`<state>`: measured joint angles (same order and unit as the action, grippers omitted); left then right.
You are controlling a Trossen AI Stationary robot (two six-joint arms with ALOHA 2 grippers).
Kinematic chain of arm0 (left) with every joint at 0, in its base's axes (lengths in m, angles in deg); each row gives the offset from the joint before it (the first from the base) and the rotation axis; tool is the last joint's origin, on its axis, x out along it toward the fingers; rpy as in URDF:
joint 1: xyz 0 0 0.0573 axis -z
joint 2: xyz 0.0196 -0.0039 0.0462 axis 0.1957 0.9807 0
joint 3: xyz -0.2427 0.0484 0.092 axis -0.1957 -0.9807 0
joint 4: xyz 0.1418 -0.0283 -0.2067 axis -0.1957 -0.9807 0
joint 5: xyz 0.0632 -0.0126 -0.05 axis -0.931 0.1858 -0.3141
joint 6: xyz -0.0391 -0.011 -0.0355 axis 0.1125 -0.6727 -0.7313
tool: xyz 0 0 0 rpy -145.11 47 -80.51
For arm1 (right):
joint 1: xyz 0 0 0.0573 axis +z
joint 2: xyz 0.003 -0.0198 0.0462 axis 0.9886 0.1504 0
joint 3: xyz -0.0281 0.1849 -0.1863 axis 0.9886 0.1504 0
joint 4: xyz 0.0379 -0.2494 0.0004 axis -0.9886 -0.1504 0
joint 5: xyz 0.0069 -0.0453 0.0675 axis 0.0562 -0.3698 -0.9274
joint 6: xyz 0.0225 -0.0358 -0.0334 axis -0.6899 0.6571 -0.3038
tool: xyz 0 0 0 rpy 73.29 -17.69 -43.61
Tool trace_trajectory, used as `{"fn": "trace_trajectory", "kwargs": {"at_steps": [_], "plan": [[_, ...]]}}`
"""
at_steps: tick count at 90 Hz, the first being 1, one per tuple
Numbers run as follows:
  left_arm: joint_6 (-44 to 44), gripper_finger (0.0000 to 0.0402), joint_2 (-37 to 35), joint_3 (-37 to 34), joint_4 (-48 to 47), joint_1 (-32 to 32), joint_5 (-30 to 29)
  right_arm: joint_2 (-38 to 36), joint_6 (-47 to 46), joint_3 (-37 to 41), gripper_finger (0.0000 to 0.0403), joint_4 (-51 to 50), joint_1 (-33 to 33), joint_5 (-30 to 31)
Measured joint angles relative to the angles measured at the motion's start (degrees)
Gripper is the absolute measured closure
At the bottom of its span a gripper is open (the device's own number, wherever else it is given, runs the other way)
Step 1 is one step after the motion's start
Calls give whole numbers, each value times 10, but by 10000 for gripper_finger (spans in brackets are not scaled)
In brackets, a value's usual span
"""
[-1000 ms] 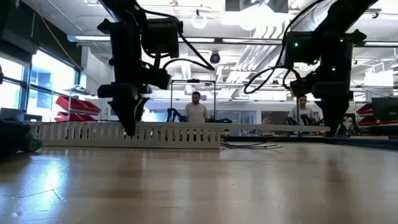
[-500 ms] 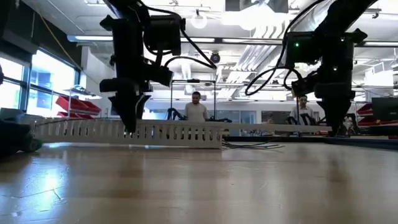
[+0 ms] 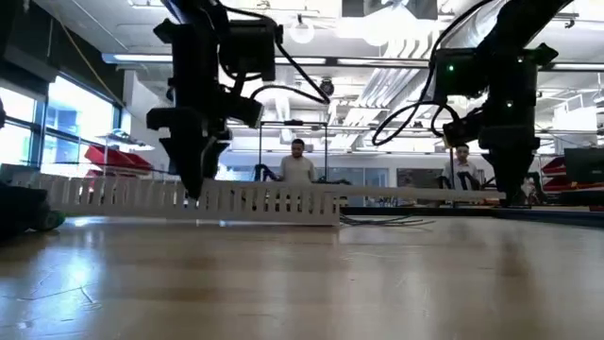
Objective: Ziptie cables
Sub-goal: Close the white cable duct
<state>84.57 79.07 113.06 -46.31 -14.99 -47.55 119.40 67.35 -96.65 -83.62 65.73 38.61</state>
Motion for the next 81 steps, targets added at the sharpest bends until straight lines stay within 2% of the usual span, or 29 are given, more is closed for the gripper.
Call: {"fn": "trace_trajectory", "kwargs": {"at_steps": [21, 54, 68, 81], "plan": [[-17, 160, 0, -7, -11, -8, -1, 0, 2, 0, 392, 2, 0, 0], [-26, 160, 0, 38, -77, -8, 1, 0, 2, 0, 392, 9, 0, 0], [-34, 160, 0, 34, -119, -8, 3, 0, 6, 0, 392, 9, 0, 0], [-33, 160, 0, 2, -114, -8, -1, 0, 13, 0, 392, 9, 0, 0]]}}
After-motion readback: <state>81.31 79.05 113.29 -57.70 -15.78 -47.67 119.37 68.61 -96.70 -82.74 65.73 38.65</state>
